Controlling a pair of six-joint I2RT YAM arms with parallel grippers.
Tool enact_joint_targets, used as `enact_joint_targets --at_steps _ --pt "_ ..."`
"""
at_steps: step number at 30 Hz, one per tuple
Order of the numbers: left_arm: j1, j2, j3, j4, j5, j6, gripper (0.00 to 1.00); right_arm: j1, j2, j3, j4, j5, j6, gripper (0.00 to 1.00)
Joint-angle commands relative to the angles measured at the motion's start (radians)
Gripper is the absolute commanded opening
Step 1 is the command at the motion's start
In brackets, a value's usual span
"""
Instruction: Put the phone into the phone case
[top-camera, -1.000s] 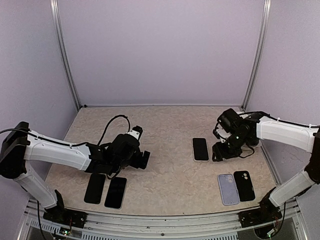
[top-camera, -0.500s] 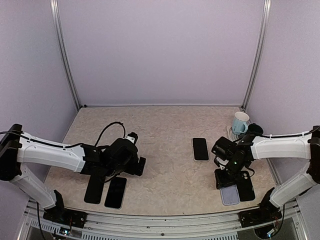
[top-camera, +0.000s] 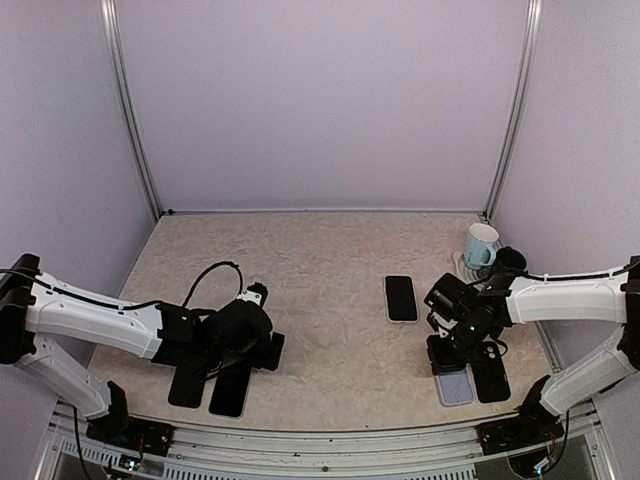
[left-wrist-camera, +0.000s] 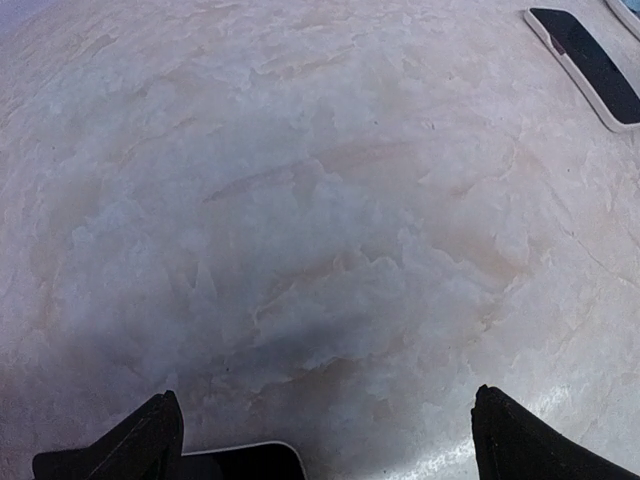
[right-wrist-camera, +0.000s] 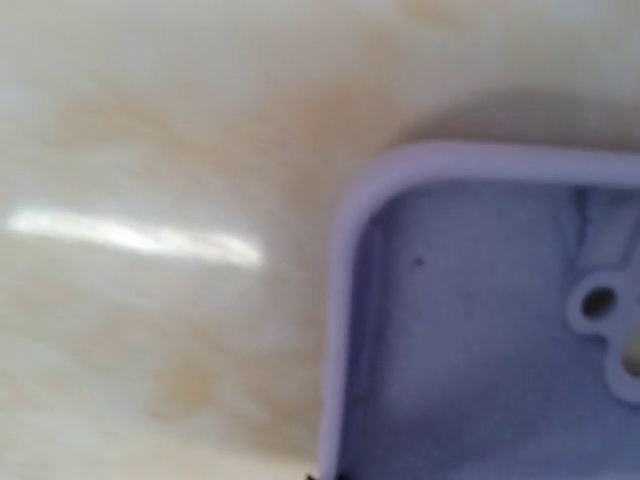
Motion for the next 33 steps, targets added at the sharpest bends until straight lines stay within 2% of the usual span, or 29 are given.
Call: enact_joint_targets --at_steps 1,6,10,18,28,29,33 --pt "-0.026 -0.033 -0.059 -0.048 -0.004 -0.092 0.99 0.016 -0.045 0.056 0.088 0.004 0.050 0.00" --pt "-0.028 -0.057 -0.089 -0.080 0.005 -0.144 0.99 0.064 0.030 0.121 0.222 0.007 0.115 0.00" --pt "-0.033 -0.076 -0.122 -0.090 0.043 -0.181 0.99 0.130 0.159 0.231 0.268 0.010 0.139 0.00" --pt "-0.040 -0.090 -0.169 -0.186 0.116 -0.271 0.99 0.146 0.435 0.495 0.310 -0.050 0.026 0.00" --pt "-0.097 -0.081 -0.208 -0.207 0.281 -0.331 0.99 0.136 0.587 0.588 0.343 -0.050 -0.044 0.00" --pt "-0.108 -0.082 -0.213 -0.212 0.294 -0.334 0.99 0.134 0.597 0.598 0.343 -0.046 -0.050 0.01" --pt "-0.148 -0.099 -0.231 -0.257 0.335 -0.351 0.99 0.133 0.611 0.624 0.335 -0.049 -0.070 0.20"
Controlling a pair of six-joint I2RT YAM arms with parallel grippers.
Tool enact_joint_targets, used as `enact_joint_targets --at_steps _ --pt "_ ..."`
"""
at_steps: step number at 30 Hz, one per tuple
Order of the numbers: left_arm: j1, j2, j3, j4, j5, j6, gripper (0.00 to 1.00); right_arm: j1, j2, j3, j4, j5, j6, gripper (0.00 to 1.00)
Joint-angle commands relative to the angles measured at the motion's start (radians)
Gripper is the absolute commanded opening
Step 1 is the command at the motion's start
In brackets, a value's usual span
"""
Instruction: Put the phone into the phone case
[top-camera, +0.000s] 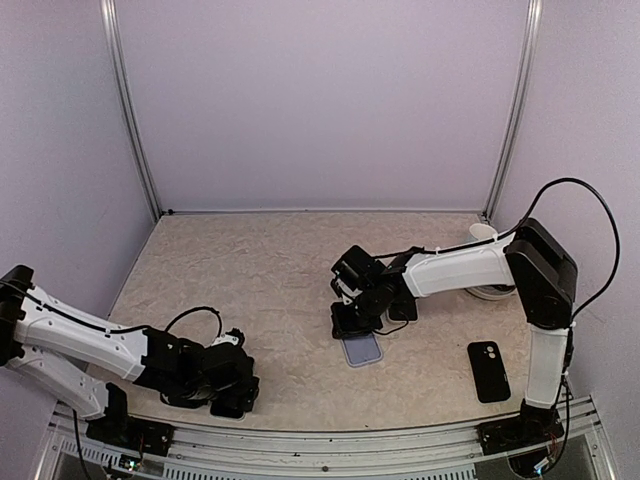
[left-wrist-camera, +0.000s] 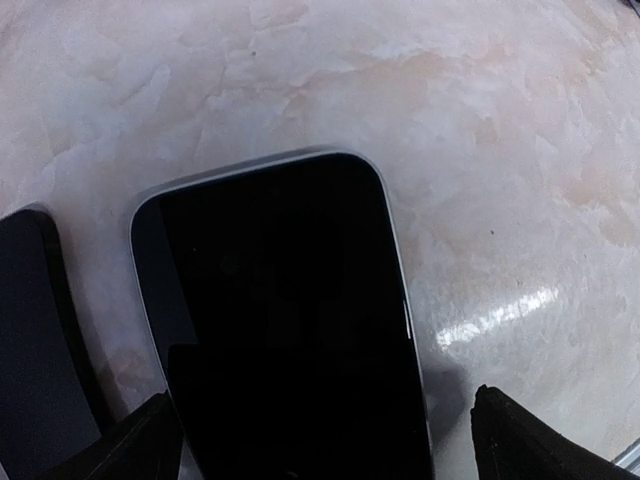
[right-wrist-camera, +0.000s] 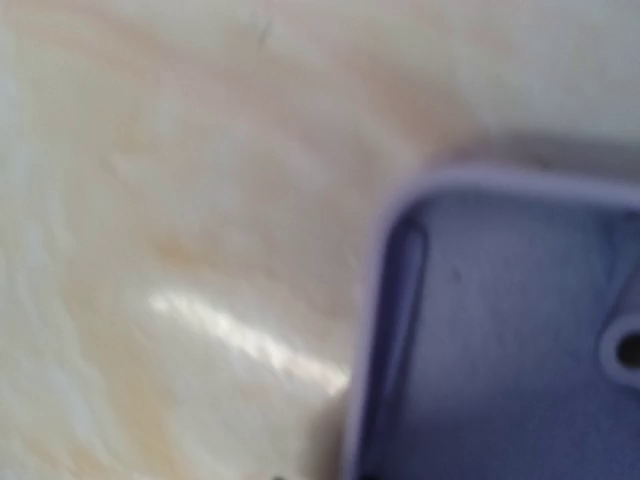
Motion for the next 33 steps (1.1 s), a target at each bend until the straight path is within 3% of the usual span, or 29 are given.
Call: enact_joint_targets --at_steps 1,12,20,25,30,33 --pt "-0.045 -0.023 -0.044 -0.070 0.158 -0.048 0.99 -0.004 0.010 0.041 0.016 -0.001 -0.053 0.22" --pt "-0.054 -0.106 -0.052 0.029 0.308 -0.013 0.99 -0.003 -0.097 0.038 -0.043 0.068 -0.107 0.31" --pt "-0.059 -0.017 0.047 0.165 0.349 0.160 0.99 -0.005 -0.179 -0.007 -0.087 0.122 -0.123 0.32" --pt "-0.079 0.066 0.149 0.030 0.303 0.205 0.95 0.001 -0.226 -0.041 -0.089 0.122 -0.135 0.32" --pt "-0.078 -0.079 0.104 -0.140 0.214 0.110 0.94 0.055 -0.206 -0.067 -0.021 -0.002 -0.174 0.29" --pt "-0.078 -0.147 0.064 -0.165 0.222 0.029 0.85 0.129 -0.140 -0.023 -0.028 -0.056 -0.217 0.27"
